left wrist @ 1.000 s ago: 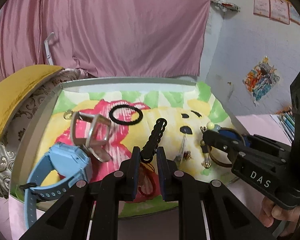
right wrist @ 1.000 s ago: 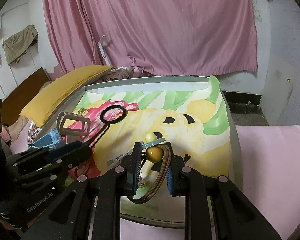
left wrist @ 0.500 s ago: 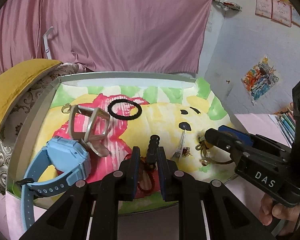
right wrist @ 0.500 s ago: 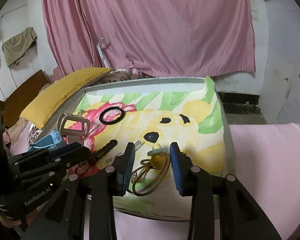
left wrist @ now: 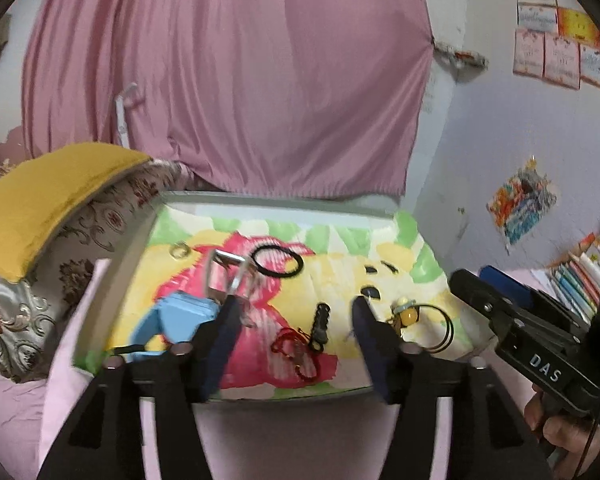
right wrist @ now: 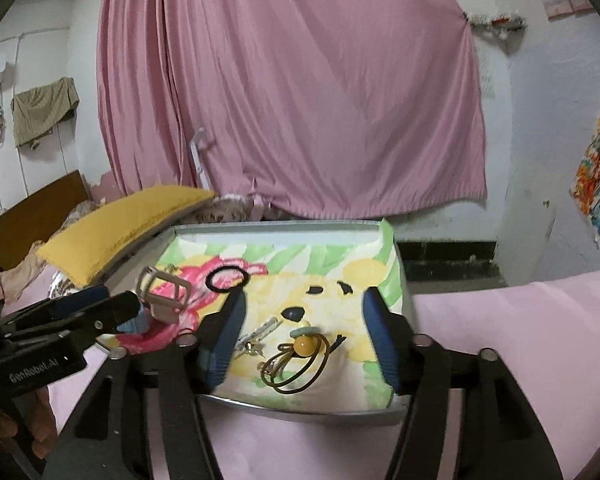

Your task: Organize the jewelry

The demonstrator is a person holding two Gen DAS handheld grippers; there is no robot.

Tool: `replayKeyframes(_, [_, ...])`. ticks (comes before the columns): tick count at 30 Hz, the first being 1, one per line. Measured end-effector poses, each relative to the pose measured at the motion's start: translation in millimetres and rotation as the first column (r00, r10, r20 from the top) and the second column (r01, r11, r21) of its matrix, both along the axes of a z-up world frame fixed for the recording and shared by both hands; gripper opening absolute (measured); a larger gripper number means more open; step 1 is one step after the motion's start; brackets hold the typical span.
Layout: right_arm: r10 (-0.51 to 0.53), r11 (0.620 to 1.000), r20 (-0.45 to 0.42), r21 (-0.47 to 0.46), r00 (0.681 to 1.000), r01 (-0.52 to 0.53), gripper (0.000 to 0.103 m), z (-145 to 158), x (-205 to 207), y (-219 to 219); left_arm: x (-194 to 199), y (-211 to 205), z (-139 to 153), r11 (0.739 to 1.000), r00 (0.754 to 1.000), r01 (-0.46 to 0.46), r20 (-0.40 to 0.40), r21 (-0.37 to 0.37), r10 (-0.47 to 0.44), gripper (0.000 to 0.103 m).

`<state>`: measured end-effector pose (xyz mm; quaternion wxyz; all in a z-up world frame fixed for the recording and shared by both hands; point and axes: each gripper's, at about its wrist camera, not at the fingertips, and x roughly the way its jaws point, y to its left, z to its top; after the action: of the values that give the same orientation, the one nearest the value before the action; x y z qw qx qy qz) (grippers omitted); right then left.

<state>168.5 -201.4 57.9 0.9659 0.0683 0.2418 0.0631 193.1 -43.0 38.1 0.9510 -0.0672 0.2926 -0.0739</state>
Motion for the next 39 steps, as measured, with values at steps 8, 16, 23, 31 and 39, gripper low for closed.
replayKeyframes(8, [-0.038, 0.999, 0.106, -0.008, 0.994, 0.039, 0.091, 16.8, -45.9, 0.5, -38.6, 29.9, 13.7, 0.995, 0.990, -0.095, 0.107, -0.001, 0.095, 0.081])
replayKeyframes(16, [-0.014, 1.000, 0.182, -0.020, 0.983, 0.018, 0.100, 27.4, -87.3, 6.4, -83.2, 45.9, 23.0, 0.992, 0.974, -0.126, 0.185, -0.029, 0.130, 0.102])
replayKeyframes(23, [-0.002, 1.000, 0.223, -0.028, 0.975, 0.009, 0.101, 30.7, -121.1, 14.1, -109.3, 44.3, 18.9, 0.993, 0.974, -0.117, 0.192, -0.018, 0.119, 0.102])
replayKeyframes(31, [-0.006, 1.000, 0.224, -0.015, 0.975, 0.010, 0.101, 23.9, -149.4, 11.7, -141.3, 43.6, 9.9, 0.993, 0.972, -0.122, 0.202, -0.001, 0.120, 0.102])
replayKeyframes(39, [-0.036, 0.999, 0.185, -0.012, 0.982, 0.039, 0.101, -0.8, -161.7, 3.5, -163.7, 42.3, -8.3, 0.988, 0.960, -0.157, 0.237, 0.015, 0.149, 0.102])
